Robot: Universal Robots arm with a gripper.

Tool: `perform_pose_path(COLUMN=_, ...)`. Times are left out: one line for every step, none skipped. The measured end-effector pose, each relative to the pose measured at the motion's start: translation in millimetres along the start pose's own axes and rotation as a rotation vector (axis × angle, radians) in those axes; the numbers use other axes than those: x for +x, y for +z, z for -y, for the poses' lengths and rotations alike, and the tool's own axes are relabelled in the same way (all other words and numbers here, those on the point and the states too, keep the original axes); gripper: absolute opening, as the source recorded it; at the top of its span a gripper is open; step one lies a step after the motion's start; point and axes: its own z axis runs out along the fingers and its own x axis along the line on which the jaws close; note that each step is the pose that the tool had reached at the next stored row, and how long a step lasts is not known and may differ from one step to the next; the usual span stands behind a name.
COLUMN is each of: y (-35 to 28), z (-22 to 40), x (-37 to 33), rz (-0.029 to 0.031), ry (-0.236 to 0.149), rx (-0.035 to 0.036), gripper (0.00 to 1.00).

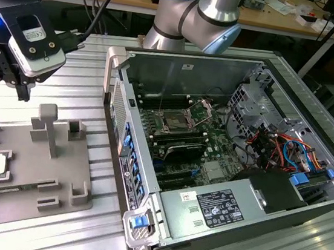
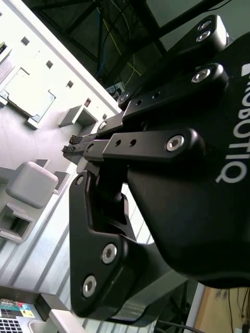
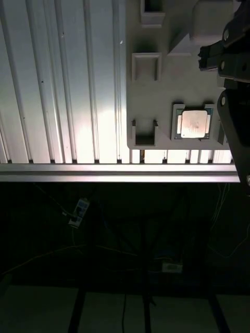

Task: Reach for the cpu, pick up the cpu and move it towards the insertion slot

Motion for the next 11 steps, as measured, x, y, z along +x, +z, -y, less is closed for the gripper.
perform_pose_path(y=0.1, z=0.0, x=0.1, rz=-0.0006, ry=0.000, rx=0.0000, gripper=0.11)
perform_pose_path(y=0.1, z=0.0, x=0.2, rz=-0.0010, ry=0.000, rx=0.0000, gripper=0.11)
perform_pose_path(y=0.2, z=0.0, x=0.3, rz=-0.0012, ry=0.000, rx=-0.0001, gripper=0.11)
perform_pose_path(y=0.3, z=0.0, x=0.4, rz=-0.0012, ry=0.000, rx=-0.0001, gripper=0.11)
perform_pose_path(y=0.4, z=0.0, x=0.5, rz=-0.0013, ry=0.000, rx=-0.0001, gripper=0.11)
perform_pose_path(y=0.5, z=0.0, x=0.7, rz=-0.0015, ry=0.000, rx=-0.0002, gripper=0.11)
perform_pose_path(y=0.5, z=0.0, x=1.1, rz=-0.0017, ry=0.000, rx=-0.0001, gripper=0.11)
perform_pose_path(y=0.5, z=-0.1, x=1.6, rz=-0.0017, ry=0.000, rx=-0.0001, gripper=0.11)
perform_pose_path(y=0.5, z=-0.1, x=2.0, rz=-0.0018, ry=0.000, rx=0.0000, gripper=0.11)
perform_pose_path(y=0.5, z=0.0, x=2.4, rz=-0.0017, ry=0.000, rx=0.0000, gripper=0.11)
perform_pose_path(y=0.5, z=-0.1, x=3.0, rz=-0.0017, ry=0.000, rx=-0.0001, gripper=0.11)
